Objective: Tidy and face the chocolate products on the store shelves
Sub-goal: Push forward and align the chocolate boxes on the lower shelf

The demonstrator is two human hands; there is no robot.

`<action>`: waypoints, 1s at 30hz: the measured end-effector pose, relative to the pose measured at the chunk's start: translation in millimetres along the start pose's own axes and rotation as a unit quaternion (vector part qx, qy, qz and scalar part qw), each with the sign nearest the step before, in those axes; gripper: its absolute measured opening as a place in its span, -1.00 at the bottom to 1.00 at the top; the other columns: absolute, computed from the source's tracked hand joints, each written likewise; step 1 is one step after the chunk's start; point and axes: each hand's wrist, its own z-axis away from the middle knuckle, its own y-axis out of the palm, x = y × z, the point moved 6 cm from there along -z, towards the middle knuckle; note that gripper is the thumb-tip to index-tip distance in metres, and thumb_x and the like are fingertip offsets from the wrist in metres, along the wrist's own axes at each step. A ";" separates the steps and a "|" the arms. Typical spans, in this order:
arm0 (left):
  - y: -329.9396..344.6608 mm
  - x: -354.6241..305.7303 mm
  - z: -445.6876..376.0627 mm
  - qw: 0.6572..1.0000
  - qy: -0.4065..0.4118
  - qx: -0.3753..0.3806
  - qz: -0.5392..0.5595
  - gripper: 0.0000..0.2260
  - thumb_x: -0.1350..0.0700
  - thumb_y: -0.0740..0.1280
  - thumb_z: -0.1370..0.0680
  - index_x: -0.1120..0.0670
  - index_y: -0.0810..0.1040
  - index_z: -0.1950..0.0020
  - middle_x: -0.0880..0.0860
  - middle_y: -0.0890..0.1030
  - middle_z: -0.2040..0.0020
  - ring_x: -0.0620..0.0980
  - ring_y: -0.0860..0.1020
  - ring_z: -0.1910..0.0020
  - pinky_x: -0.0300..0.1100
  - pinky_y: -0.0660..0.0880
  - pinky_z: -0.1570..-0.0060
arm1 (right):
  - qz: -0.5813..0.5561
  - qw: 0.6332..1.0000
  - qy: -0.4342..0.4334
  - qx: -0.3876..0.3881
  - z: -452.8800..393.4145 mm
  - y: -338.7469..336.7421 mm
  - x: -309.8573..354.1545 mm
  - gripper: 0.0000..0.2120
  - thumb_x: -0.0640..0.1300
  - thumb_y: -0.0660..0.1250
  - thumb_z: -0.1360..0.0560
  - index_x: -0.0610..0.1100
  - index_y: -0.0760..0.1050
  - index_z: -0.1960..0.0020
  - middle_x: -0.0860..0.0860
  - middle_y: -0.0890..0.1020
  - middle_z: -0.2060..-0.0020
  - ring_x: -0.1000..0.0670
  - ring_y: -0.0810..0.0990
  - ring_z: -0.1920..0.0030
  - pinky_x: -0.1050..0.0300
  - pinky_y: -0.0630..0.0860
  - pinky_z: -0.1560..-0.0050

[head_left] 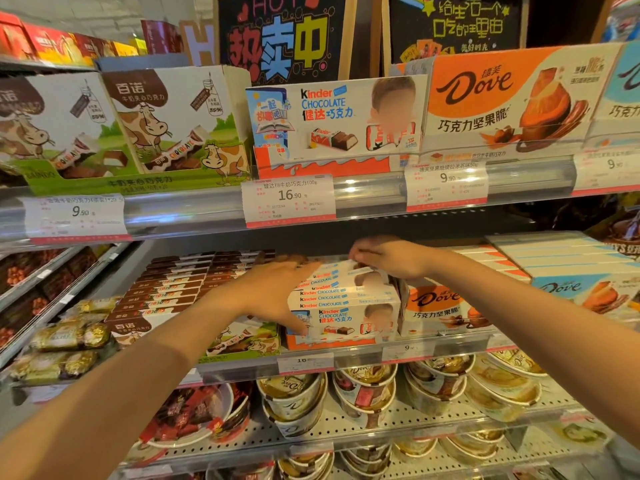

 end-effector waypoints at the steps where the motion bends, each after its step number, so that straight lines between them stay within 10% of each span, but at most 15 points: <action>1: -0.2 -1.0 -0.2 1.000 0.004 0.001 -0.009 -0.03 -0.29 0.45 -0.26 -0.18 -0.06 -0.50 -0.04 0.37 -0.32 -0.02 0.36 -0.26 -0.08 0.41 -0.11 | -0.041 0.998 0.018 0.031 1.3 7.8 -0.1 -0.70 0.03 0.10 -0.61 -0.06 0.37 -0.27 0.06 0.52 -0.11 0.03 0.46 -0.17 0.14 0.39 -0.21; 10: -3.5 -4.6 1.8 1.000 0.010 -0.001 0.002 -0.10 -0.25 0.46 -0.30 -0.17 0.02 -0.49 -0.08 0.42 -0.27 -0.08 0.37 -0.18 -0.12 0.41 -0.10 | 0.136 0.990 -0.037 0.032 9.4 1.1 11.6 -0.84 0.00 0.30 -0.51 -0.07 0.46 0.00 -0.02 0.54 -0.03 -0.04 0.51 -0.05 0.03 0.50 -0.07; 15: -5.5 -5.3 3.2 0.998 0.011 -0.023 0.063 -0.10 -0.17 0.51 -0.27 -0.18 0.07 -0.47 -0.16 0.42 -0.31 -0.12 0.38 -0.24 -0.18 0.37 -0.07 | -0.011 0.999 -0.037 -0.038 16.9 -1.9 2.3 -0.89 -0.06 0.30 -0.53 -0.10 0.47 0.04 0.00 0.58 0.06 -0.02 0.56 -0.02 -0.06 0.53 -0.07; 22: -5.3 -5.7 5.1 0.999 0.007 -0.007 0.037 -0.08 -0.18 0.48 -0.33 -0.17 -0.04 -0.51 -0.10 0.31 -0.43 -0.05 0.30 -0.35 -0.09 0.33 -0.23 | 0.149 0.984 -0.078 -0.060 20.7 13.6 9.6 -0.62 0.00 0.15 -0.59 -0.03 0.35 -0.39 0.02 0.45 -0.34 -0.01 0.46 -0.27 0.09 0.46 -0.19; 30: -8.6 1.4 9.6 0.985 0.009 -0.035 0.171 -0.32 -0.08 0.51 -0.34 -0.13 0.34 -0.41 -0.17 0.41 -0.34 -0.17 0.39 -0.27 -0.15 0.41 -0.25 | 0.105 0.986 -0.096 -0.085 27.9 4.0 -3.0 -0.78 -0.21 0.31 -0.49 -0.13 0.62 -0.10 -0.01 0.56 -0.21 0.08 0.50 -0.21 0.13 0.46 -0.21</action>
